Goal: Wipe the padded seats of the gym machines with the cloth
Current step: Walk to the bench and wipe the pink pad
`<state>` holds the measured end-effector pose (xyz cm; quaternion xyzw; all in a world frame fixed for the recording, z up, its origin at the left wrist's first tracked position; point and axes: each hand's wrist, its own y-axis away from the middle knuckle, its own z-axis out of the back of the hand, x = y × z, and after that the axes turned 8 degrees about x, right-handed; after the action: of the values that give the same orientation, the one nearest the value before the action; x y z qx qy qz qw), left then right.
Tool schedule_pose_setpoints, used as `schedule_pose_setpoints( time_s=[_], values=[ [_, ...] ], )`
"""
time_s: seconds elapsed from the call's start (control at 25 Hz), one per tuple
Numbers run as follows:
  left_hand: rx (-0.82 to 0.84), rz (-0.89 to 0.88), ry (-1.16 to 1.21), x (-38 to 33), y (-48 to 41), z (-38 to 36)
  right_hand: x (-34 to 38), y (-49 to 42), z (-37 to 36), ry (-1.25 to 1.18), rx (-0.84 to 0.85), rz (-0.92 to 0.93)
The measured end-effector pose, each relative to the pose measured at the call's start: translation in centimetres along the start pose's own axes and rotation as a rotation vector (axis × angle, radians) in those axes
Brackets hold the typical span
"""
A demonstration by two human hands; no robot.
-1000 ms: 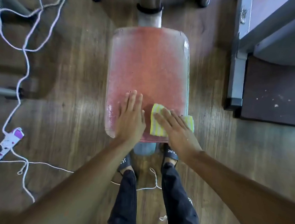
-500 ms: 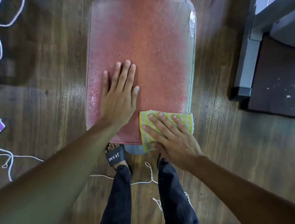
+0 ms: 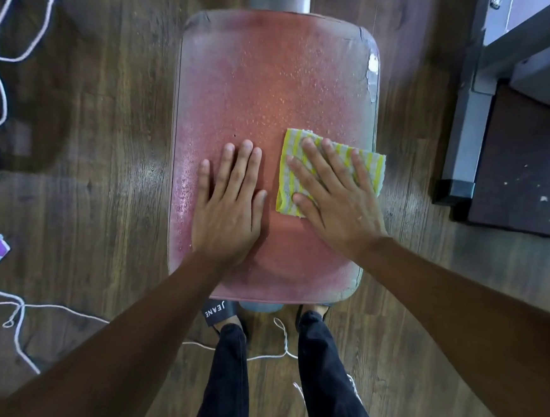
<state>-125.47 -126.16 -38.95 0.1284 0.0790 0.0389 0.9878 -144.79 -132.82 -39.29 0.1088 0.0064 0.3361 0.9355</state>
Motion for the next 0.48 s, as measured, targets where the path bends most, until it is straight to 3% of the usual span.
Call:
schedule_pose_setpoints(
  time_s=[0.48],
  values=[
    [-0.074, 0.006, 0.041, 0.6, -1.9, 1.3, -2.8, -8.9, 1.8, -0.197, -0.061, -0.356]
  ],
)
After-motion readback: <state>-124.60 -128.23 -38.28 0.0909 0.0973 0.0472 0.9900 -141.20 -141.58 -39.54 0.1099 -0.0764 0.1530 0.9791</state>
